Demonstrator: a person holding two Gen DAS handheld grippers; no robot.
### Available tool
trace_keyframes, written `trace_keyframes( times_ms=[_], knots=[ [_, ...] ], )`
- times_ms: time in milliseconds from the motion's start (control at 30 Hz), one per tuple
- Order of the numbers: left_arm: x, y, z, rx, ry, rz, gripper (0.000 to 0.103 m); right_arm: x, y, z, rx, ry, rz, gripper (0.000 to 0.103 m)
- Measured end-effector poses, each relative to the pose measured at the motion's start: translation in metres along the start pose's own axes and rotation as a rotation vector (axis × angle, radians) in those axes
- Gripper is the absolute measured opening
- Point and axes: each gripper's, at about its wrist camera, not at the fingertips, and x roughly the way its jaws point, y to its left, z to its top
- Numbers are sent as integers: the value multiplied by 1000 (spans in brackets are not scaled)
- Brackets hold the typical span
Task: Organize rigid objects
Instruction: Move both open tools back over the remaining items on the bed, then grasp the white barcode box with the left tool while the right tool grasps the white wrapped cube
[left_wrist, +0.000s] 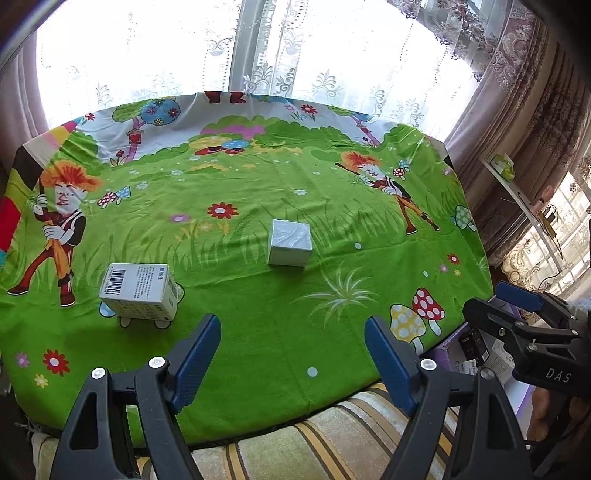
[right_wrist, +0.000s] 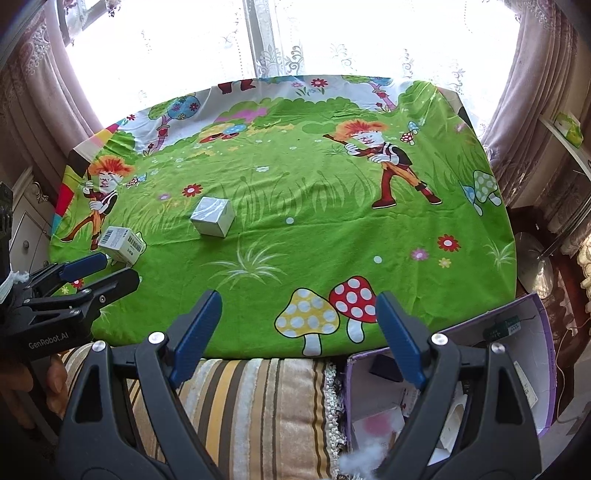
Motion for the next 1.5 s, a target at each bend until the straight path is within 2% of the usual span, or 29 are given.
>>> trace_keyframes(
  times_ms=[433,633,833,1033,1233,1500],
  knots=[
    [5,52,9,-57,1,72,81,27,40,22,-25,0,25,87],
    [6,88,15,-121,-2,109,84,41,57,31,-47,2,40,87],
    [14,116,18,-136,8,134,90,65,67,35,-57,37,45,87],
    [31,121,16,-123,40,134,95,87,74,40,-61,61,42,87],
    [46,124,15,-104,62,166,95,113,82,49,-58,86,38,87],
    [63,133,15,-117,80,160,95,144,91,60,-17,108,37,87]
  ],
)
